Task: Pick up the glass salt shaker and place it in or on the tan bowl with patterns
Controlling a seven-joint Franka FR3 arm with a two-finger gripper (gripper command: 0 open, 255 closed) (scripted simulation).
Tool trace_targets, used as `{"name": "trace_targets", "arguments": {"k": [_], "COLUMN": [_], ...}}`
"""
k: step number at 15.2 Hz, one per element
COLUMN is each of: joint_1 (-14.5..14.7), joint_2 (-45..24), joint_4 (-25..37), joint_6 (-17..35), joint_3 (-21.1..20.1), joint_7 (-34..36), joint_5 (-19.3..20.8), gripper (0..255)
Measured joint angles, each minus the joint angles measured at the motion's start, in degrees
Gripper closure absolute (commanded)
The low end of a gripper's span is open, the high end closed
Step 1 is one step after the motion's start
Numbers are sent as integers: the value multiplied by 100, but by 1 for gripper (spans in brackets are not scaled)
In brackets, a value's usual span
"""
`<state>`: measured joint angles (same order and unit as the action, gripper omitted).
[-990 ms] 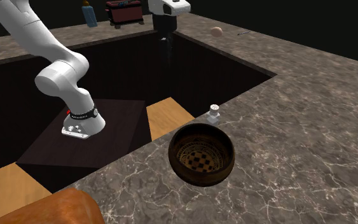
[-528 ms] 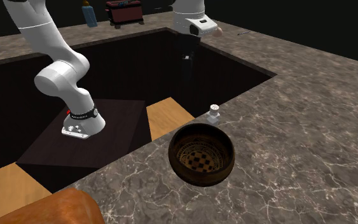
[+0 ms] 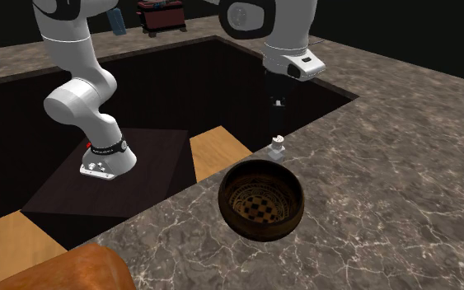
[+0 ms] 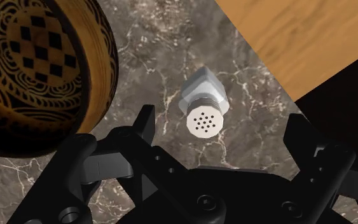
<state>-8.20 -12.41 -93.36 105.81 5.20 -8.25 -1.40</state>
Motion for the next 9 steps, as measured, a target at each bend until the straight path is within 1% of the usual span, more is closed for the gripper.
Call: {"name": "trace_targets", "arguments": {"k": [2,9], "joint_1": [-28,-37], "joint_2": [-177,-292], "joint_4": [106,-196], "joint_6": [60,474], "joint_3": [16,18], "joint_7": [-18,-33], "joint_5": [-14,-27], "gripper": [0,0]}}
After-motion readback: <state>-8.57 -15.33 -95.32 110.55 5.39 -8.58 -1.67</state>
